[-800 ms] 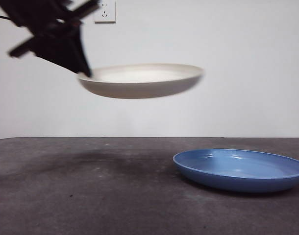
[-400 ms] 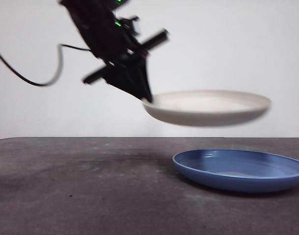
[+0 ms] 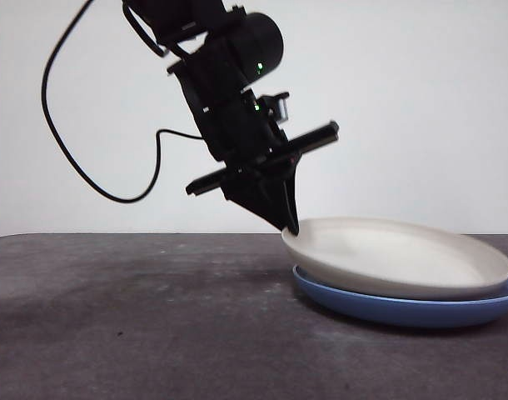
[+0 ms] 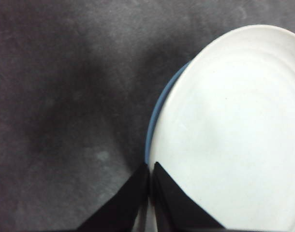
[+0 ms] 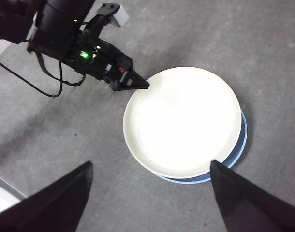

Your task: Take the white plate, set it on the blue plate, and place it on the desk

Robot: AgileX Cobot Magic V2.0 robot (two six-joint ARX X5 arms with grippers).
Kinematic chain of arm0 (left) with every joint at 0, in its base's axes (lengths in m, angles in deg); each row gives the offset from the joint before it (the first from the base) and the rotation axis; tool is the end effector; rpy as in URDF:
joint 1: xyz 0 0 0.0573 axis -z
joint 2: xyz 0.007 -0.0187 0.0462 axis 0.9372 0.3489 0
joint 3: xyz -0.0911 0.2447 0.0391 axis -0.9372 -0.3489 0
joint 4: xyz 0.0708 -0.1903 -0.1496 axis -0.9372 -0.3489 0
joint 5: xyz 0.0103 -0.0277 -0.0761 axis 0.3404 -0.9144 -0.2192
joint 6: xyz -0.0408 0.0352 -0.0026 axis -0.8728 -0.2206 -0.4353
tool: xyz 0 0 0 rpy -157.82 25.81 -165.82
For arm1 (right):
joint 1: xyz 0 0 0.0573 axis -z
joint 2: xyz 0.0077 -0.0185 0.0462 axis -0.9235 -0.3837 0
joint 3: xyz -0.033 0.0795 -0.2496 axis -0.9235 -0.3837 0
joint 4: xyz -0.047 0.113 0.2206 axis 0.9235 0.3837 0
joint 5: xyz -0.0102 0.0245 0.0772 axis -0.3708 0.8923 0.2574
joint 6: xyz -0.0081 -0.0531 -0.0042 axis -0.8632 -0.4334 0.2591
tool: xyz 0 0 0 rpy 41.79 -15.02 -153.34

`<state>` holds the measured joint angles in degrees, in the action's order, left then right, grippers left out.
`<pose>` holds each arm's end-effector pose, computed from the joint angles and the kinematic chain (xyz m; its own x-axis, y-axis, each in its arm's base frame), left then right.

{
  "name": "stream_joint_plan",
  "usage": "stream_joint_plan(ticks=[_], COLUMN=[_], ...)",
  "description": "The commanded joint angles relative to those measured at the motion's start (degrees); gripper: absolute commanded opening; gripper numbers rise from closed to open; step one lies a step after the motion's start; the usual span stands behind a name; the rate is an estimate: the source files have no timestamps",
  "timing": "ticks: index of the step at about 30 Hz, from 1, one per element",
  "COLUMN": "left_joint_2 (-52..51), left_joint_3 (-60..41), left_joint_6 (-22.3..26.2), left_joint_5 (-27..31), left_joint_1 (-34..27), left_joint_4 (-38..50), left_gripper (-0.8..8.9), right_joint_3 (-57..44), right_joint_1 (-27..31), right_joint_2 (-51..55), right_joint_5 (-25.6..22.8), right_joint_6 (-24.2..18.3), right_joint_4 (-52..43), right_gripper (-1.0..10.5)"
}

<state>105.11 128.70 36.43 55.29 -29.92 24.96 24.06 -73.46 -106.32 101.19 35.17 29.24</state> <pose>0.3270 -0.2766 0.2114 0.3556 -0.4802 -0.8018 0.4792 0.8302 -0.2847 0.0803 0.0215 0.3517 0.6675 0.5229 -0.5300 -0.4285 0.8520 0.3009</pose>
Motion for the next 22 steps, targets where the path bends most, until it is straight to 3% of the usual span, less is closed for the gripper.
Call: stream_joint_plan(ticks=[1,9,14,22], left_joint_2=[2.6,4.0,4.0,-3.3], left_joint_3=[1.9,1.9,2.1,3.8], left_joint_6=[-0.3,-0.3,-0.2,2.1], left_joint_5=[0.2,0.2,0.2,0.2], left_joint_1=[0.5,1.3,2.1,1.1], left_joint_4=[0.6,1.7,1.8,-1.6], left_gripper=[0.10,0.12,2.94,3.12], right_joint_3=[1.0,1.0,1.0,1.0], right_joint_1=[-0.2,-0.2,-0.2,-0.2], right_joint_2=[-0.4,-0.4,-0.4,-0.4], right_joint_5=[-0.2,-0.2,-0.2,-0.2], right_joint_6=[0.7,0.6,0.6,0.6], right_joint_4=[-0.3,-0.2,-0.2,-0.2], right_gripper=[3.9,3.9,3.9,3.9])
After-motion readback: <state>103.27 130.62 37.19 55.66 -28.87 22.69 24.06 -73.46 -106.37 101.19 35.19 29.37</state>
